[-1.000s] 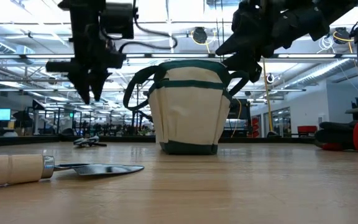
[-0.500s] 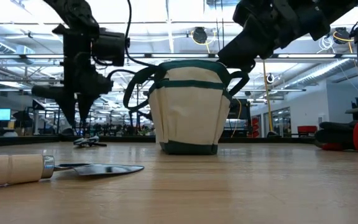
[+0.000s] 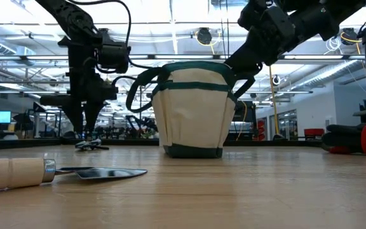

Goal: Pick & Place Garden tools in Gardening bag
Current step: Put the green shear scissors into the gardening bag

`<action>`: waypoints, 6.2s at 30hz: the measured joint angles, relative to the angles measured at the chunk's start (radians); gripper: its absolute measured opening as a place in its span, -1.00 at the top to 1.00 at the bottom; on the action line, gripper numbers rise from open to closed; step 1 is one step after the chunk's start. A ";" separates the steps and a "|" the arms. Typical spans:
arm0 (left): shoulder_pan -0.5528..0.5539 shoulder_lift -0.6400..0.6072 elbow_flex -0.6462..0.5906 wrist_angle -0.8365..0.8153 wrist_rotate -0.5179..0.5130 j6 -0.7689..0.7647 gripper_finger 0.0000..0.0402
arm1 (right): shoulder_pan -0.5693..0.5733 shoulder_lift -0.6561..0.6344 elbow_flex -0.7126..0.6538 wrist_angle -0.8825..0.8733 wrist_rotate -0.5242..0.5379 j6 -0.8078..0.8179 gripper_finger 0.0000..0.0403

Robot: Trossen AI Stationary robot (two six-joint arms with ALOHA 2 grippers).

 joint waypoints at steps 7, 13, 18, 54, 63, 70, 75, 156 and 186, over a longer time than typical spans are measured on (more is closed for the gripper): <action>0.036 0.000 0.000 0.001 0.024 0.048 0.21 | 0.000 0.000 0.000 0.000 0.000 0.000 0.15; 0.045 0.000 -0.031 0.068 0.053 0.134 0.21 | 0.000 0.000 0.000 0.000 0.000 0.000 0.15; 0.045 0.000 -0.082 0.131 0.023 0.221 0.21 | 0.000 0.000 0.000 0.000 0.000 0.001 0.15; 0.066 0.013 -0.179 0.234 0.067 0.383 0.74 | 0.000 -0.001 0.000 0.016 -0.005 0.008 0.15; -0.014 0.001 -0.178 0.218 0.035 0.160 0.74 | 0.000 -0.001 0.000 0.016 -0.005 0.008 0.15; -0.094 -0.050 -0.128 0.211 0.205 -0.086 0.74 | 0.000 -0.001 0.000 0.016 -0.005 0.008 0.15; -0.161 -0.104 -0.098 0.216 0.250 -0.242 0.74 | 0.000 -0.001 0.000 0.016 -0.005 0.008 0.15; -0.537 -0.243 -0.076 0.941 0.585 -0.297 0.72 | 0.000 0.226 0.000 0.762 -0.258 -0.175 0.15; -0.495 -0.232 -0.076 1.060 0.760 -0.253 0.72 | 0.040 0.466 0.254 0.816 -0.402 -0.122 0.15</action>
